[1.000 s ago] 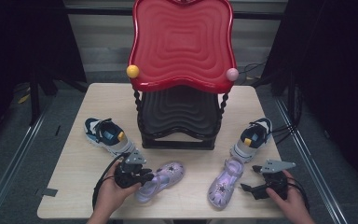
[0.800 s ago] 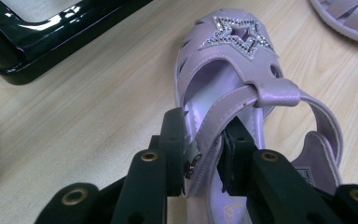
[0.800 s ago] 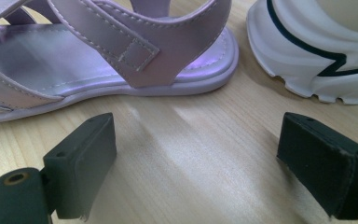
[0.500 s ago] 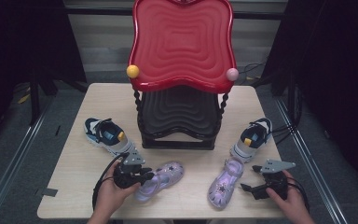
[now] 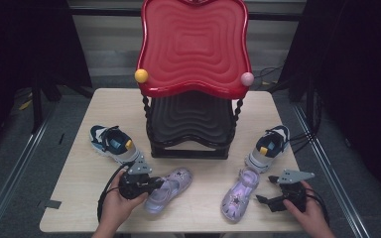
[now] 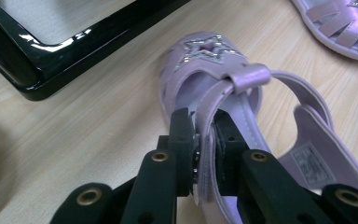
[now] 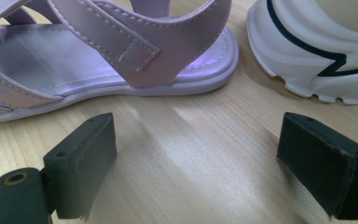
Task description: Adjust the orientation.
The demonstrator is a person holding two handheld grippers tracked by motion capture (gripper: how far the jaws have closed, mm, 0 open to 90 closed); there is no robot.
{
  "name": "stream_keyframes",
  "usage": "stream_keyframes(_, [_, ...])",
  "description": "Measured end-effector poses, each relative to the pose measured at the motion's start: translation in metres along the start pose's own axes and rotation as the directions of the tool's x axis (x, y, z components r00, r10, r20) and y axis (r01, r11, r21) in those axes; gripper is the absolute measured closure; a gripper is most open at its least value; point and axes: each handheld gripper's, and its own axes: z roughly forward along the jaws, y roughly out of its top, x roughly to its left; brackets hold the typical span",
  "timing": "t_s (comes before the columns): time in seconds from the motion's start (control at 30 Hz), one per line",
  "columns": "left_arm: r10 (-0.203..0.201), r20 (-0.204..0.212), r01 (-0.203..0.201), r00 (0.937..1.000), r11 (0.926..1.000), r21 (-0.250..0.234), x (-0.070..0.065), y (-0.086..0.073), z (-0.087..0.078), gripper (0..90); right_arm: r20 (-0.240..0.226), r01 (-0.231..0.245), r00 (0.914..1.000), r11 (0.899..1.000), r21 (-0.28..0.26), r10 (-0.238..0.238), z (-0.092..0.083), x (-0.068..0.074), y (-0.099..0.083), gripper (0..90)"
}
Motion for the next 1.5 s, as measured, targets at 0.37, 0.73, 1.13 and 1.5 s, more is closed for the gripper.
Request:
stream_keyframes(0.37, [0.000,-0.007,0.000,1.0000,0.9999,-0.011,0.000,-0.003,0.001,77.8,0.000,0.001,1.0000,1.000,-0.001,-0.001,0.000,0.000,0.000,10.8])
stream_keyframes(0.73, [0.004,-0.010,-0.005,0.9999,0.9995,-0.033,0.001,-0.006,0.001,73.6,0.000,0.000,1.0000,1.000,0.000,0.000,0.000,0.000,0.000,10.8])
stream_keyframes(1.13, [0.042,-0.029,-0.043,0.9987,0.9982,-0.042,0.000,-0.003,-0.003,82.0,0.000,0.000,1.0000,1.000,0.000,0.000,0.000,0.000,0.000,10.9])
stream_keyframes(1.5, [0.045,-0.066,-0.053,0.9968,0.9920,-0.115,-0.001,0.002,-0.014,82.7,0.000,0.000,1.0000,1.000,0.000,0.000,0.000,0.000,0.000,10.8])
